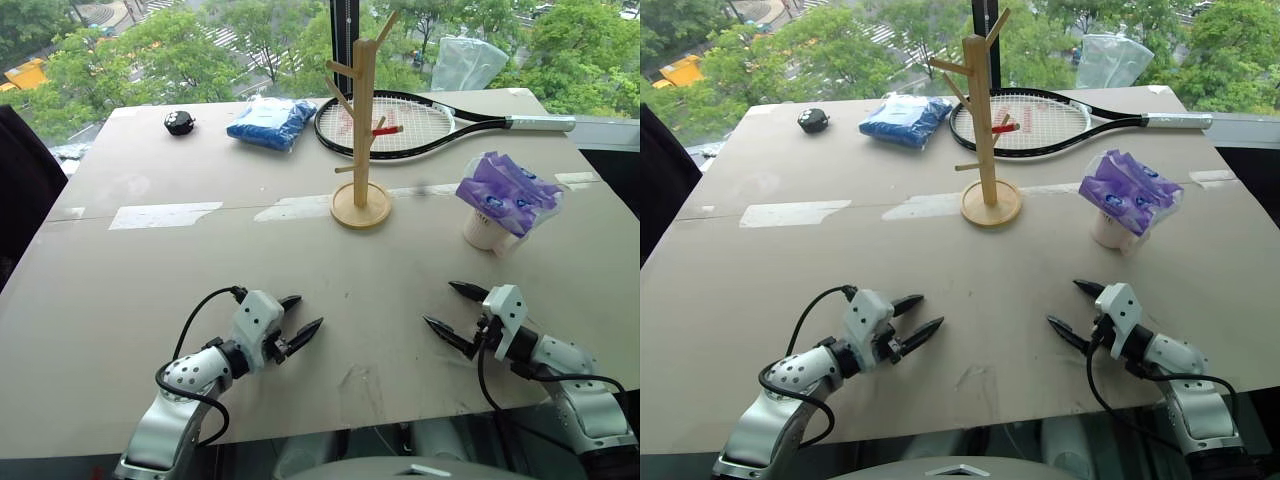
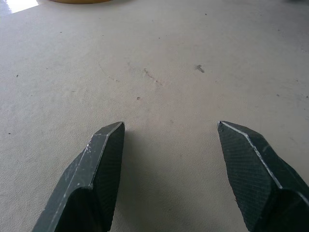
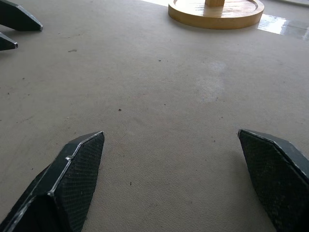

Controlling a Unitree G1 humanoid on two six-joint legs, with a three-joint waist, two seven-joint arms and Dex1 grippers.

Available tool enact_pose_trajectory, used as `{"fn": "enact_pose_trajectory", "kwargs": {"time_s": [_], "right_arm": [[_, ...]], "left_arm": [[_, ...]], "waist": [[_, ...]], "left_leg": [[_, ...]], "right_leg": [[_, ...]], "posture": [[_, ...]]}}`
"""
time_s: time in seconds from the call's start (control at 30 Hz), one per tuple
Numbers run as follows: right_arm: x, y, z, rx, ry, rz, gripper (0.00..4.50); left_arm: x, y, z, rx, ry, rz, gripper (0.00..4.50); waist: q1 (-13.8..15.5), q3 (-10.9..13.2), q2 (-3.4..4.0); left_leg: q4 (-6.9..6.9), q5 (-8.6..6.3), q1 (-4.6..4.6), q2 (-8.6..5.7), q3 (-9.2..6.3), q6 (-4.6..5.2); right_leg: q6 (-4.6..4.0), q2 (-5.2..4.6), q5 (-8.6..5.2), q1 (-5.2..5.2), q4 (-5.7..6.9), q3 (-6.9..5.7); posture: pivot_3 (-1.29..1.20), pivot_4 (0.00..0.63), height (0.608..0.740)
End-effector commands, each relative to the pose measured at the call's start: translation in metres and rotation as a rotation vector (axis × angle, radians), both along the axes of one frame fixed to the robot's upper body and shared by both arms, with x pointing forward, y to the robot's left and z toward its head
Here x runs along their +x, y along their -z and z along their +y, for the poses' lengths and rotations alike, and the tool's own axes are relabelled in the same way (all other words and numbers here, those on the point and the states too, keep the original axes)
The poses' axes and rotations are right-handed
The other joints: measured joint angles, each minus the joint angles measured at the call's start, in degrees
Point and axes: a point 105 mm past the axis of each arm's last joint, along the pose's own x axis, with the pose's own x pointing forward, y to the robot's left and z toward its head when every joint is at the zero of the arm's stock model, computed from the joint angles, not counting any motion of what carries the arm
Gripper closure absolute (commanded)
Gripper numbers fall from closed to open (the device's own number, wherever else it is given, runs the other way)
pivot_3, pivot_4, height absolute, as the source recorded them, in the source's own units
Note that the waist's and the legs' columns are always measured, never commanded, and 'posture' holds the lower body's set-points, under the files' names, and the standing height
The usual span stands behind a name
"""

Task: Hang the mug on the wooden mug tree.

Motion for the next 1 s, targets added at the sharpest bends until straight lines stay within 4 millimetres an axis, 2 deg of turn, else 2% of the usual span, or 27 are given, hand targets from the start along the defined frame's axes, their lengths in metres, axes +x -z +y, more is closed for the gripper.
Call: {"fn": "enact_pose_trajectory", "kwargs": {"time_s": [0.03, 0.53, 0.7, 0.77, 0.9, 1.0], "right_arm": [[0.001, 0.005, -0.009, -0.014, 0.032, 0.016, 0.02], [0.005, -0.001, -0.009, -0.015, 0.032, -0.014, 0.02], [0.006, -0.010, -0.007, -0.013, 0.018, -0.043, 0.02], [0.007, -0.022, -0.001, -0.007, -0.004, -0.080, 0.02], [0.021, -0.062, 0.008, 0.018, -0.004, -0.209, 0.02], [0.039, -0.102, 0.006, -0.008, 0.036, -0.366, 0.02]], "left_arm": [[-0.003, 0.002, 0.000, -0.002, 0.000, 0.016, 1.36], [0.002, 0.000, -0.004, -0.025, 0.021, 0.005, 1.36], [0.003, 0.000, -0.006, -0.028, 0.027, 0.001, 1.36], [0.003, -0.001, -0.007, -0.026, 0.038, -0.004, 1.36], [0.009, -0.017, -0.016, -0.044, 0.075, -0.046, 1.36], [0.021, -0.046, -0.028, -0.106, 0.122, -0.138, 1.36]], "waist": [[0.0, 0.0, 0.00], [0.0, 0.0, 0.00], [0.0, 0.0, 0.00], [0.1, 0.0, 0.04], [0.0, 0.2, 0.16], [0.0, 0.2, 0.12]], "left_leg": [[0.00, 0.00, 0.00, 0.00, 0.00, 0.00], [0.01, 0.00, 0.01, 0.00, 0.00, 0.00], [0.01, 0.00, 0.01, 0.00, 0.00, 0.00], [0.01, 0.00, 0.01, 0.00, 0.00, 0.00], [0.01, 0.00, -0.01, 0.00, -0.01, 0.00], [0.01, 0.01, -0.04, 0.00, -0.02, -0.01]], "right_leg": [[0.00, 0.00, 0.00, 0.00, 0.00, 0.00], [0.00, 0.00, 0.00, 0.02, 0.00, -0.01], [0.00, -0.02, 0.00, 0.03, 0.01, -0.02], [0.00, -0.03, 0.00, 0.04, 0.01, -0.04], [0.01, -0.03, 0.00, 0.02, 0.02, -0.05], [0.01, -0.02, 0.01, -0.01, 0.02, -0.06]], "posture": [[0.00, 0.150, 0.740], [0.00, 0.150, 0.740], [0.00, 0.150, 0.740], [0.00, 0.150, 0.740], [0.00, 0.150, 0.740], [0.00, 0.150, 0.740]]}}
